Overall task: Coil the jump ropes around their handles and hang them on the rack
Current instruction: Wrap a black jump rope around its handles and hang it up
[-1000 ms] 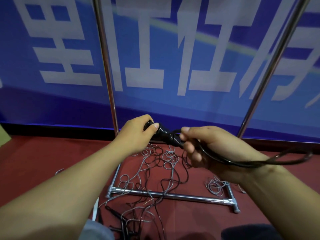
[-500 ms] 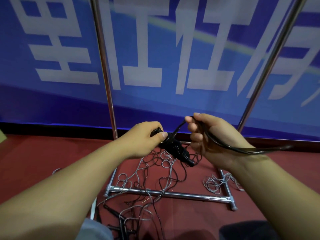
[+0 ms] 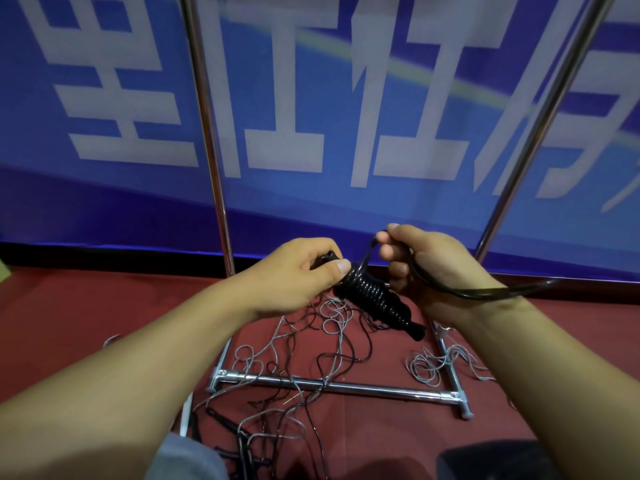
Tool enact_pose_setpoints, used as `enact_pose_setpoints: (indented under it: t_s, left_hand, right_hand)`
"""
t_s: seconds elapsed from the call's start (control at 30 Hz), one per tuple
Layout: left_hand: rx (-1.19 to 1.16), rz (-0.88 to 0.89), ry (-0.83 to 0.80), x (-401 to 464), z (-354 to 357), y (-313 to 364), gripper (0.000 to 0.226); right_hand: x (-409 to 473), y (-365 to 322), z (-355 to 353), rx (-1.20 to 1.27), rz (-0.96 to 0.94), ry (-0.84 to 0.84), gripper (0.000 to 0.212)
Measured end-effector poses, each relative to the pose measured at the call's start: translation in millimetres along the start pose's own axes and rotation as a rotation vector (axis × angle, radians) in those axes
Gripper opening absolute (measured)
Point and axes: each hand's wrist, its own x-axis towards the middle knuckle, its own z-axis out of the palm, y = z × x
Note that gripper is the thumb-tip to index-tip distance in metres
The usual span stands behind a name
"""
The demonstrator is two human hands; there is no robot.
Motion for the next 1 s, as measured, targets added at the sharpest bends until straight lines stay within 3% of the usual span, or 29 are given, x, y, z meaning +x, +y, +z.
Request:
enact_pose_setpoints:
  t_s: [0.33,0.57,0.77,0.83,0.87,0.93,0.97,1.0]
  left_hand:
    - [-0.128,-0.01,-0.064,-10,-5,12,0.022]
    - [-0.408,-0.03,-0.104,-14,-5,20,0.021]
    - [-0.694,-0.095,-0.023,-13,-3,24,0.016]
    - [-0.803,-0.104,0.032,-12,-2,25,0.016]
    - [-0.853,-0.111,0.063,-11,-1,26,0.019]
    - [-0.941,-0.14,0.121,-9,2,30,0.024]
    - [-0.963,-0.157,0.145,-8,3,32,0.023]
    - [-0.963,-0.175,0.169,-7,5,33,0.023]
  right_hand:
    - [10,6,-21,-0.507,-0.23,-0.122,0.031]
    - [14,10,-20,-0.675,-0.368,-0.14,0.034]
    - [16,12,-20,-0.887,-0.602,-0.127,0.025]
    - [18,14,-16,-0.817,-0.524,-0.053,0.021]
    - [11,11,-8,-0.653,-0.358,-0.098,0.027]
    - [13,14,-5,-0.597,-0.408,-0.11,0.034]
    - [14,15,-1,-0.635,-0.393,-0.06,0.039]
    - [16,20,-2,-0.742,-0.495,0.035,0.04]
